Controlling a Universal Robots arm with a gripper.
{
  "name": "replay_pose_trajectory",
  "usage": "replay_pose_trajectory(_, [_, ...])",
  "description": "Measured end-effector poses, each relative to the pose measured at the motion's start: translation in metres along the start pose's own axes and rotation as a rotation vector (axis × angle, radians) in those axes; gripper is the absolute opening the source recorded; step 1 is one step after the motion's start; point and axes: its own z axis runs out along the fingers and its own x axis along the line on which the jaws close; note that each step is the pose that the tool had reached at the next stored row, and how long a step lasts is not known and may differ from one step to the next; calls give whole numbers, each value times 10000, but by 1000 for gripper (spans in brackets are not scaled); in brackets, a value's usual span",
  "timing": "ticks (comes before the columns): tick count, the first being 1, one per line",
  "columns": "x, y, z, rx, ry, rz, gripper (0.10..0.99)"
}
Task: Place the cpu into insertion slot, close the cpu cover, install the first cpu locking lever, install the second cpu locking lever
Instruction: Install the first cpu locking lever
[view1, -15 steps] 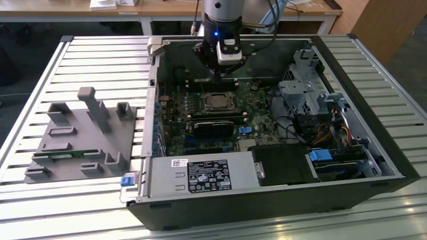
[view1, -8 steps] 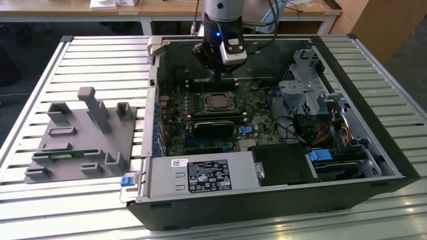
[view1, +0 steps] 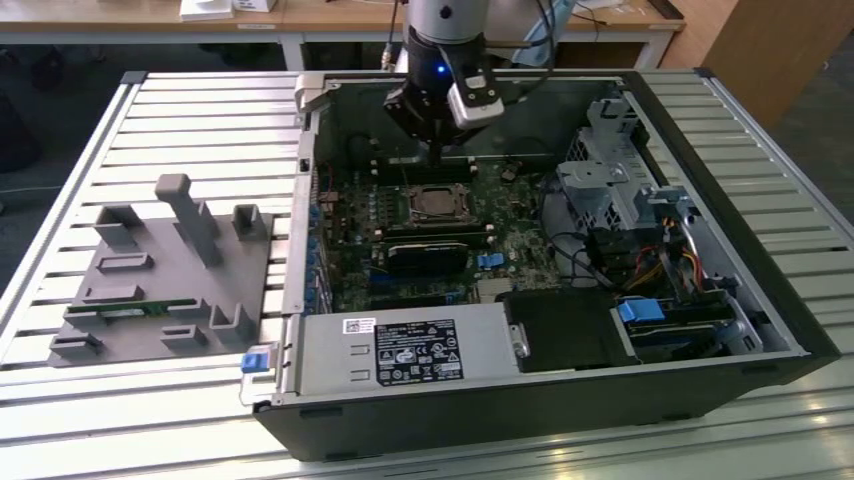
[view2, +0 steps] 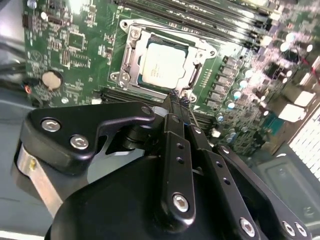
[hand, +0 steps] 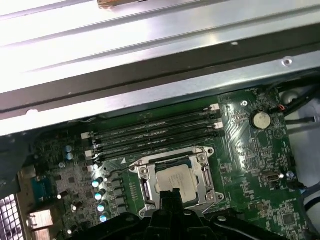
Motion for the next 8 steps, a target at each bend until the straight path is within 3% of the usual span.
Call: replay_pose_trajectory(8, [0, 0, 3, 4, 33, -1392, 106])
